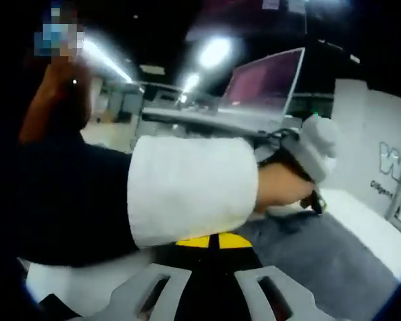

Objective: Open the folded towel by lifting each exposed corner and separating the folded layers until the towel lies flat within the target outline without major curled edges

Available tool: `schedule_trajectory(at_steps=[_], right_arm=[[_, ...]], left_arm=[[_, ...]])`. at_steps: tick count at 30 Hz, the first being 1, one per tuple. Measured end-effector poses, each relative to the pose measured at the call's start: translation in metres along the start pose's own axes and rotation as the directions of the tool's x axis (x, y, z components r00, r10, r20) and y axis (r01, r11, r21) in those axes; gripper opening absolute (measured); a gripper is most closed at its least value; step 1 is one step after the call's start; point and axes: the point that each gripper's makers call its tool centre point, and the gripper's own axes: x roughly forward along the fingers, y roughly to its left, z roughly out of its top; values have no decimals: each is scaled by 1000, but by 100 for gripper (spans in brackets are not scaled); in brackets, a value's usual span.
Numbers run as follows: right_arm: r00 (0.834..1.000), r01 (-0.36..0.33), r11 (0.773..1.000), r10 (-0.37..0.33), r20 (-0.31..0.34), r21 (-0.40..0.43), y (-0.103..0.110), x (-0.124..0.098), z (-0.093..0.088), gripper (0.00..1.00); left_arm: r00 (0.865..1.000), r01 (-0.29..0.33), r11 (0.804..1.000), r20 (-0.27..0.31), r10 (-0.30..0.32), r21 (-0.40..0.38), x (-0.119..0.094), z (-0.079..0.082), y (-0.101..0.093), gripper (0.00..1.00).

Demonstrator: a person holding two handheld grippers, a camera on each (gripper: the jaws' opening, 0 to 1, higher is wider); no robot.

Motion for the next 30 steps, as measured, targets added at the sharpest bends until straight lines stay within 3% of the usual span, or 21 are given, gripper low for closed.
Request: schedule_trajectory(at_steps=[2, 4, 8, 9, 12, 15, 21, 26, 30], right_arm=[[1000, 10, 1000, -10, 6, 15, -6, -2, 2, 0], [999, 26, 999, -27, 22, 42, -12, -6, 5, 0], [996, 47, 996, -52, 68, 71, -25, -15, 15, 0], [996, 47, 996, -52, 73, 72, -28, -20, 16, 0], [995, 60, 994, -67, 77, 88, -36, -26, 17, 0], [991, 82, 992, -92, 96, 97, -51, -38, 17, 0], [993, 68, 991, -78, 88, 119, -58, -46, 14, 0], [992, 54, 994, -64, 104, 92, -59, -58, 19, 0], [993, 63, 993, -73, 94, 104, -62, -74, 18, 0]], left_arm=[[999, 33, 999, 19, -32, -35, 0, 7, -7, 1], [997, 67, 995, 30, -64, -72, -16, 5, -29, 1], [994, 106, 986, 42, -101, -130, -23, 9, -40, 1], [991, 130, 975, 58, -121, -178, -25, 13, -43, 1], [987, 152, 968, 85, -138, -200, -30, 20, -43, 0], [971, 231, 935, 129, -203, -269, -39, 29, -55, 0], [954, 291, 915, 153, -257, -280, -49, 35, -74, 0], [931, 352, 902, 193, -310, -249, -58, 48, -94, 0], [917, 391, 880, 191, -349, -269, -61, 50, -107, 0]])
